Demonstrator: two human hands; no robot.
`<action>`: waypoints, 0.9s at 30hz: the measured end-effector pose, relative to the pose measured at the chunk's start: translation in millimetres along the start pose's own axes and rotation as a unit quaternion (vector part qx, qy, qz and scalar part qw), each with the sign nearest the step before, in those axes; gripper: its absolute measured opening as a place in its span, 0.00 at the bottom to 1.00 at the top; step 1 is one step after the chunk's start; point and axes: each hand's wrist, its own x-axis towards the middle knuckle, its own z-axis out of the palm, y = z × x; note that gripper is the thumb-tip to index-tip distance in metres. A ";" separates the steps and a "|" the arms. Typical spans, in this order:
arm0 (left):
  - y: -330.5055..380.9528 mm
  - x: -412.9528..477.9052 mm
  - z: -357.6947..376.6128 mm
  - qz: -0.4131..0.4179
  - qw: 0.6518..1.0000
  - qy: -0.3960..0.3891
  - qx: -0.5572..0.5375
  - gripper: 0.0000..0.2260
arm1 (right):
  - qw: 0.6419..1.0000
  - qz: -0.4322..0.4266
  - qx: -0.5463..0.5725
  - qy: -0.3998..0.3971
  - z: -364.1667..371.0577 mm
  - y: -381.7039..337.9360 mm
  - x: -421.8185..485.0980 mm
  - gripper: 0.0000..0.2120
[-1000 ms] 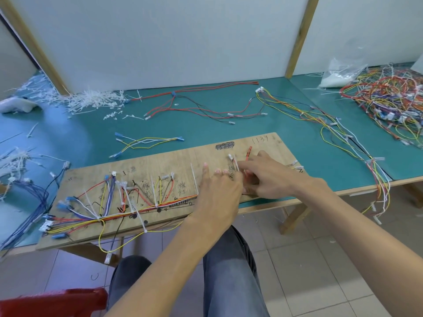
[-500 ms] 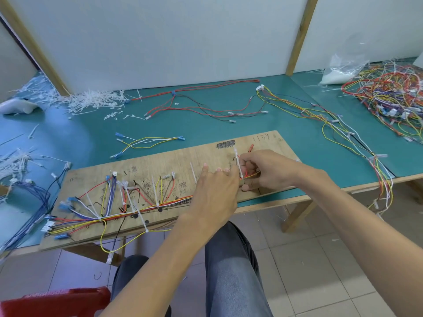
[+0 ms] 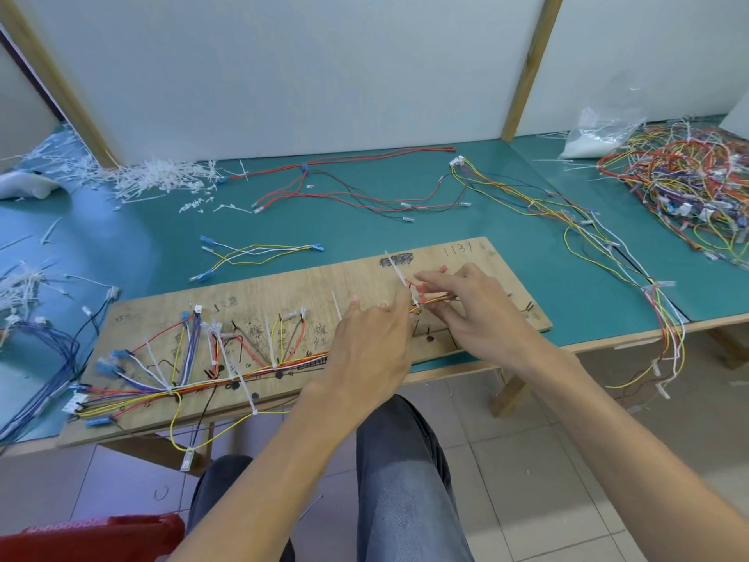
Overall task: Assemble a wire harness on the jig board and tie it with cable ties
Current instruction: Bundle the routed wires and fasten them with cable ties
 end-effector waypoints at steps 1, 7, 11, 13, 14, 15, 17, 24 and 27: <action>-0.6 -0.8 -0.8 -0.001 1.000 0.007 -0.008 0.10 | 0.999 0.010 0.024 0.021 5.9 -0.1 -1.9 0.22; -6.5 -0.5 2.4 0.016 1.000 -0.017 0.005 0.14 | 0.996 0.019 0.021 0.081 40.8 -0.5 -17.9 0.29; -7.4 -2.9 6.7 0.025 0.998 -0.054 0.027 0.10 | 0.995 0.077 -0.056 0.027 39.3 4.5 -4.3 0.36; -7.5 -3.1 8.2 0.014 0.998 -0.057 0.028 0.08 | 0.995 0.075 -0.060 0.032 39.1 4.0 -2.7 0.35; -7.7 -3.3 9.3 0.012 0.998 -0.053 0.032 0.08 | 0.994 0.069 -0.066 0.043 40.7 3.7 -4.1 0.35; -8.1 -3.5 10.3 0.010 0.998 -0.052 0.034 0.08 | 0.994 0.064 -0.075 0.054 42.9 3.2 -6.3 0.36; -9.6 -3.7 12.3 0.009 0.998 -0.052 0.039 0.09 | 0.991 0.052 -0.103 0.065 47.2 2.9 -8.3 0.39; -15.5 1.0 12.0 0.014 0.995 -0.074 0.059 0.16 | 0.991 0.008 -0.109 0.072 48.1 9.0 -1.9 0.35; -18.4 -1.3 5.2 0.025 0.997 -0.074 0.023 0.18 | 0.989 -0.027 -0.089 0.111 50.3 9.4 -6.6 0.30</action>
